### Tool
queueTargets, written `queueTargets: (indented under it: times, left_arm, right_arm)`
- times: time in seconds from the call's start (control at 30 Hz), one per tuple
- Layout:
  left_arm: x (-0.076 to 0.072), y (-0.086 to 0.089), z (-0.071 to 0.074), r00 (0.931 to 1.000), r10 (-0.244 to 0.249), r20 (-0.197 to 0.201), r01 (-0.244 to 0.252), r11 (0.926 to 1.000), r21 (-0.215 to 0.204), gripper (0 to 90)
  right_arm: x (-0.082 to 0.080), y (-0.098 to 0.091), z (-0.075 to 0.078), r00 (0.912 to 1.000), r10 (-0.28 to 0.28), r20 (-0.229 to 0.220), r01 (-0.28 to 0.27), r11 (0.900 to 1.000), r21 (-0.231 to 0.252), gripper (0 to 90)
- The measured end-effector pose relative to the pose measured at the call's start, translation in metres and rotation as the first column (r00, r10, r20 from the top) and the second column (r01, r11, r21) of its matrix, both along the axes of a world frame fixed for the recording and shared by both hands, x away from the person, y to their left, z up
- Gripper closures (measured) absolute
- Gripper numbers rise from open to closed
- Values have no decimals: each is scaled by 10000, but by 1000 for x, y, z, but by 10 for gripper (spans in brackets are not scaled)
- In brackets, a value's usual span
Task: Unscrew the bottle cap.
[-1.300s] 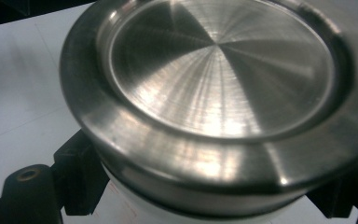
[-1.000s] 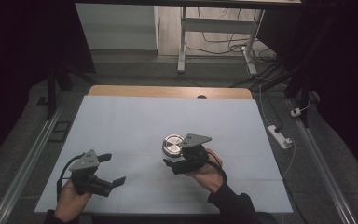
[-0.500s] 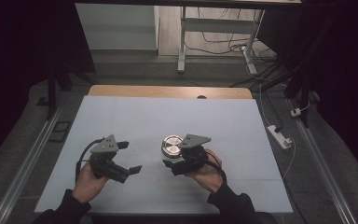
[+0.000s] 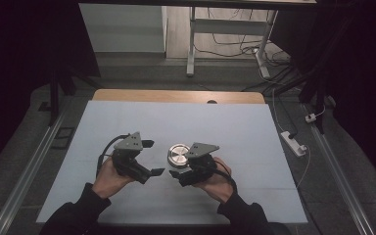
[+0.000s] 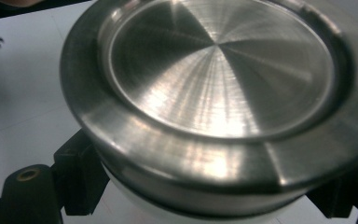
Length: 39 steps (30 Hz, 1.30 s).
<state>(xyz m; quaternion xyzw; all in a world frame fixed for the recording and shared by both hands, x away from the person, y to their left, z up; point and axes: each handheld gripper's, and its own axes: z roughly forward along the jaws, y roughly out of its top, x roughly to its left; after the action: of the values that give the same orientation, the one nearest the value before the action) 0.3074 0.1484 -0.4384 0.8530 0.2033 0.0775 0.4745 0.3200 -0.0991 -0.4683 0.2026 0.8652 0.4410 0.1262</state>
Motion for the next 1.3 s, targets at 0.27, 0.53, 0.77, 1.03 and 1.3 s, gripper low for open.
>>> queueTargets:
  times: [0.27, 0.53, 0.77, 1.03, 1.3]
  left_arm:
    - [16, -15, -1, 9847, -1743, 36, 1743, 9846, 135, 0]
    - [23, -33, 0, 9412, -3367, 268, 3343, 9399, 699, 29]
    - [23, -36, -5, 9221, -3845, 444, 3819, 9224, 577, 182]
    - [15, -45, -2, 9721, -2282, 547, 2238, 9717, 753, 190]
    - [4, -65, 3, 9983, 304, 498, -358, 9930, 1122, 189]
  right_arm:
    - [-2, 3, -2, 9965, 798, -261, -800, 9968, -77, 153]
    - [-7, 8, -4, 9842, 1739, -343, -1748, 9843, -237, 152]
    - [-10, 10, -5, 9778, 2079, -277, -2089, 9773, -361, 153]
    - [-6, 6, -4, 9904, 1380, -121, -1383, 9898, -350, 153]
    - [-2, 4, -5, 9997, 230, -29, -231, 9995, -194, 153]
